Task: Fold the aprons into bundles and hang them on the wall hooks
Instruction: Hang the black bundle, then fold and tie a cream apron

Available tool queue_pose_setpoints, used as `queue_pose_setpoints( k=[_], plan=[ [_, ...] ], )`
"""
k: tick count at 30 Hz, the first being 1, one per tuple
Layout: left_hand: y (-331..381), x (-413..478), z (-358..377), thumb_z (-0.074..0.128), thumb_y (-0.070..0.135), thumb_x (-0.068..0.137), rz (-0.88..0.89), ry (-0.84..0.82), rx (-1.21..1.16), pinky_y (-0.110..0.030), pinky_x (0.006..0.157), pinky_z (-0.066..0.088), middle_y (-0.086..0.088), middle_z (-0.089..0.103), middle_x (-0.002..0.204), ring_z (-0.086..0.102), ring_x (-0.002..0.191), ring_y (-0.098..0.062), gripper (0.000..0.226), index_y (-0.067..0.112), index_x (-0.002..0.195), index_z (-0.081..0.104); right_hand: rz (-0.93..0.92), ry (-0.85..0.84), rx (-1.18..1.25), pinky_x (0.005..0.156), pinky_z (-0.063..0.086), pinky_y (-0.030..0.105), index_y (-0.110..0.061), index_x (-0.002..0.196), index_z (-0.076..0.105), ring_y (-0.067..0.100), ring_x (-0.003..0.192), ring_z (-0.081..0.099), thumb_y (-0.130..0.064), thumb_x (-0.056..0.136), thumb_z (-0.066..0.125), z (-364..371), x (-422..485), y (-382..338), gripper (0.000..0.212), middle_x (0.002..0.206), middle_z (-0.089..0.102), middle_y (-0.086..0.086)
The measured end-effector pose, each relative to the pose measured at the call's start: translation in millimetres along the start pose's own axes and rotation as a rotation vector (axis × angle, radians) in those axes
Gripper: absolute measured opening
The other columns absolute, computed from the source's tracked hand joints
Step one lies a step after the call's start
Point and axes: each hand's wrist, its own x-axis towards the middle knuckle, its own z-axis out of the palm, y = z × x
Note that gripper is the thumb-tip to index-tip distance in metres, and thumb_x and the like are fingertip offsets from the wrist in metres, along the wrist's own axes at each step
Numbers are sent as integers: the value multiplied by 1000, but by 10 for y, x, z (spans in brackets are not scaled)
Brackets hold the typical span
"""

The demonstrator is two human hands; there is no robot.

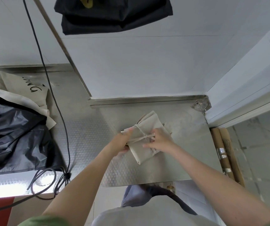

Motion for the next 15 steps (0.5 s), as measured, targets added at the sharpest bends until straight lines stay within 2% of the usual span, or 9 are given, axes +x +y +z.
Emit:
queue_pose_setpoints(
  k=[2, 4, 5, 7, 8, 9, 11, 13, 15],
  plan=[
    [-5, 28, 54, 66, 41, 81, 57, -68, -45, -26, 66, 46, -7, 63, 89, 59, 74, -18, 33, 13, 99, 63, 21, -64, -2, 65, 45, 32, -15, 110, 45, 20, 86, 58, -21, 73, 77, 101, -30, -8, 49, 92, 55, 2],
    [-33, 99, 50, 71, 29, 82, 46, -56, -24, -19, 57, 47, -6, 67, 96, 62, 75, -14, 35, 8, 108, 62, 51, -16, 136, 71, 48, 32, -7, 114, 44, 26, 97, 58, -6, 78, 67, 127, -29, -10, 42, 99, 55, 8],
    [-36, 131, 43, 72, 29, 82, 34, -58, -21, -18, 56, 49, -8, 68, 102, 64, 79, -14, 40, 7, 113, 60, 67, 21, 186, 66, 46, 25, -6, 116, 45, 23, 94, 56, -3, 78, 65, 92, -48, -27, 43, 99, 55, 7],
    [16, 151, 28, 71, 32, 79, 35, 6, 23, -25, 68, 55, -10, 65, 111, 64, 89, -17, 52, 4, 120, 54, 78, 57, 301, 64, 46, 23, -7, 122, 43, 20, 84, 57, -5, 76, 68, -9, -77, -27, 52, 92, 58, 6],
    [45, 159, 12, 67, 33, 79, 43, 86, 86, -32, 81, 55, -10, 60, 117, 62, 98, -20, 56, 4, 123, 49, 74, 52, 392, 71, 51, 31, -9, 125, 39, 20, 76, 60, -6, 77, 69, -62, -92, -36, 56, 83, 61, 6],
    [134, 136, 8, 62, 31, 82, 82, 185, 174, -37, 93, 49, -11, 53, 124, 55, 110, -25, 55, 5, 127, 44, 50, 47, 455, 78, 52, 38, -11, 125, 35, 20, 69, 61, -5, 80, 68, -138, -118, -54, 57, 75, 61, 7],
    [324, 60, 19, 53, 23, 89, 279, 337, 391, -38, 106, 34, -15, 40, 136, 39, 126, -33, 51, 11, 136, 39, -33, 44, 476, 77, 52, 37, -16, 124, 29, 18, 62, 58, -4, 87, 63, -304, -164, -108, 52, 71, 59, 8],
    [572, -51, 34, 53, 18, 90, 562, 352, 565, -37, 109, 26, -12, 33, 142, 30, 131, -32, 54, 19, 142, 39, -124, 46, 428, 69, 48, 25, -18, 125, 26, 17, 63, 56, -3, 90, 56, -502, -249, -185, 48, 73, 58, 11],
    [797, -98, 70, 52, 20, 91, 722, 225, 795, -38, 112, 22, -3, 30, 148, 26, 136, -27, 53, 29, 142, 40, -189, 50, 393, 65, 45, 20, -17, 125, 26, 15, 62, 54, -2, 91, 52, -683, -335, -265, 45, 72, 58, 8]
  ],
)
